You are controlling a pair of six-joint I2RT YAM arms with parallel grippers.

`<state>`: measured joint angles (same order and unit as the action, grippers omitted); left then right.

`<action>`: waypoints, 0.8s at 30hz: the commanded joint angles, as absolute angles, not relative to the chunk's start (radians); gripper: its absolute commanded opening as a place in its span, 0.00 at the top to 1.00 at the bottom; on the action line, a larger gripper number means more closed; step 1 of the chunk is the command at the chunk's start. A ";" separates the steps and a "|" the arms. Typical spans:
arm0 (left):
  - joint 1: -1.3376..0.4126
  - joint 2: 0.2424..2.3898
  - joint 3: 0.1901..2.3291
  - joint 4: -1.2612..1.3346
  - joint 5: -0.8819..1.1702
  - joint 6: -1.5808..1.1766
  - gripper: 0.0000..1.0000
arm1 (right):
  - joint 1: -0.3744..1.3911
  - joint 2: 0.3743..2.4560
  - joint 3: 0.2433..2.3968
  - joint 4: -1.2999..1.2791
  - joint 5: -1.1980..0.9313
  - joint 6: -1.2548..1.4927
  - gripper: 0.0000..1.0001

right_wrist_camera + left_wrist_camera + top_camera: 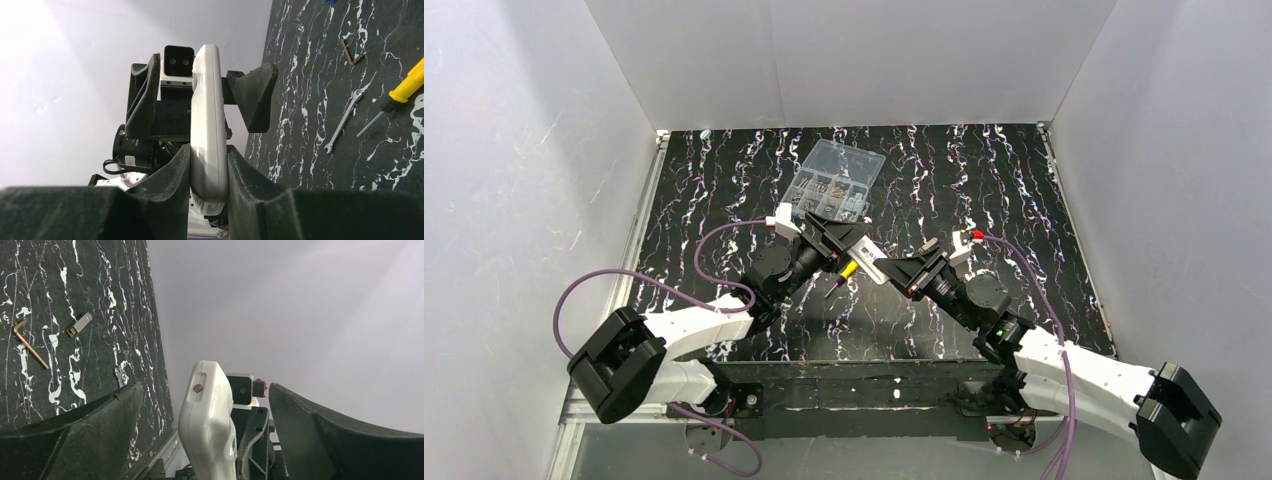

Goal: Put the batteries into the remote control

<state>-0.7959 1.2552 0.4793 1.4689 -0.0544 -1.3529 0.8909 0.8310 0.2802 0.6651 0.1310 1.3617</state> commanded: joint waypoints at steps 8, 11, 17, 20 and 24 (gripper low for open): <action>-0.801 1.233 0.443 1.540 -0.066 -1.334 0.02 | 0.883 0.716 0.337 0.541 0.221 1.251 0.99; -0.800 1.220 0.425 1.540 -0.067 -1.318 0.02 | 0.880 0.696 0.367 0.470 0.240 1.212 0.99; -0.800 1.138 0.383 1.440 -0.062 -1.259 0.02 | 0.876 0.656 0.461 0.252 0.315 1.090 0.99; -0.800 1.056 0.366 1.293 -0.062 -1.222 0.02 | 0.874 0.651 0.519 0.121 0.377 1.016 0.99; -0.800 0.908 0.361 0.979 -0.077 -1.207 0.02 | 0.867 0.668 0.611 -0.065 0.478 0.887 0.99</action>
